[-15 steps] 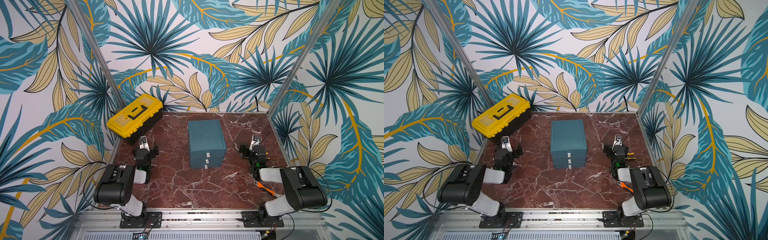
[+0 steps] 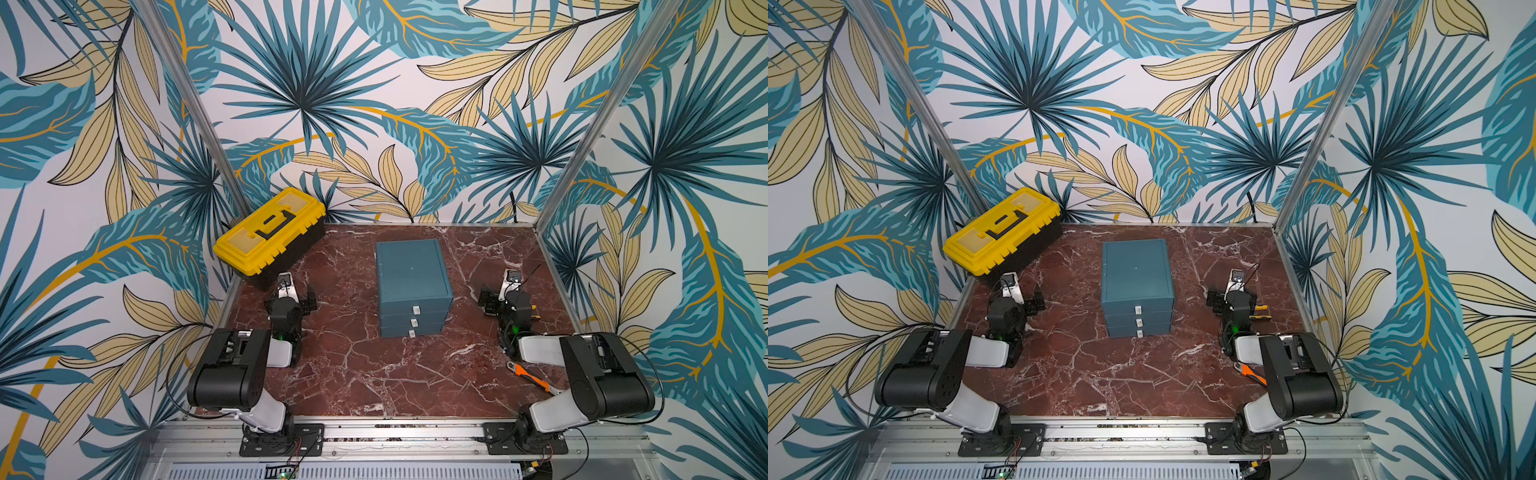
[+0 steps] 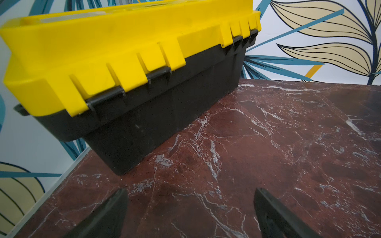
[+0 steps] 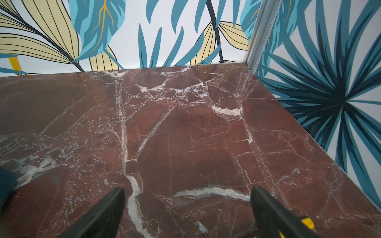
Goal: Take the seed bags out of the drawer
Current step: Adjust the storage box at the center of the board.
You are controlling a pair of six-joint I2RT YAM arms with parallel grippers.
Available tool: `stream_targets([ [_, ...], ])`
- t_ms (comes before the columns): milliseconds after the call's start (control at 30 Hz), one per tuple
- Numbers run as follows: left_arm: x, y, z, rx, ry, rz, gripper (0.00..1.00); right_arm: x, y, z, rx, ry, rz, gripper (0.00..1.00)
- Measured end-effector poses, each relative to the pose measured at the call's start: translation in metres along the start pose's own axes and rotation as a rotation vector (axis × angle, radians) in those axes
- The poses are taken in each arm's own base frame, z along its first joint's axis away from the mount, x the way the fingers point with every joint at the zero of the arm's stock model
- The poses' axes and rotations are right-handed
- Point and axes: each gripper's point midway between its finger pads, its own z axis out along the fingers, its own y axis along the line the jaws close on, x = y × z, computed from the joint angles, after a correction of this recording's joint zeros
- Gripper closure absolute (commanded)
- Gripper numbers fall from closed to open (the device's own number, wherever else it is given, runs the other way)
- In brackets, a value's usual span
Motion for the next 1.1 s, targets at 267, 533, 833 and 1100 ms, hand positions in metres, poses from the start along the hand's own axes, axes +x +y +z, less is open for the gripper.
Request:
stream_targets([
  [267, -0.002, 0.002, -0.001, -0.009, -0.002, -0.01, 0.0, -0.005, -0.005, -0.004, 0.027, -0.001, 0.005, 0.01],
  [533, -0.078, -0.012, -0.025, -0.029, -0.018, -0.079, 0.0, -0.112, -0.044, -0.063, 0.184, -0.082, 0.303, 0.0],
  [833, -0.123, -0.078, -0.051, 0.248, 0.267, -0.381, 0.21, -0.135, -0.012, -0.08, 0.026, 0.122, 0.567, 0.36],
  [1100, -0.053, -0.15, -0.104, 0.484, 0.672, -0.449, 0.52, -0.141, 0.069, -0.027, -0.193, 0.406, 0.669, 0.56],
])
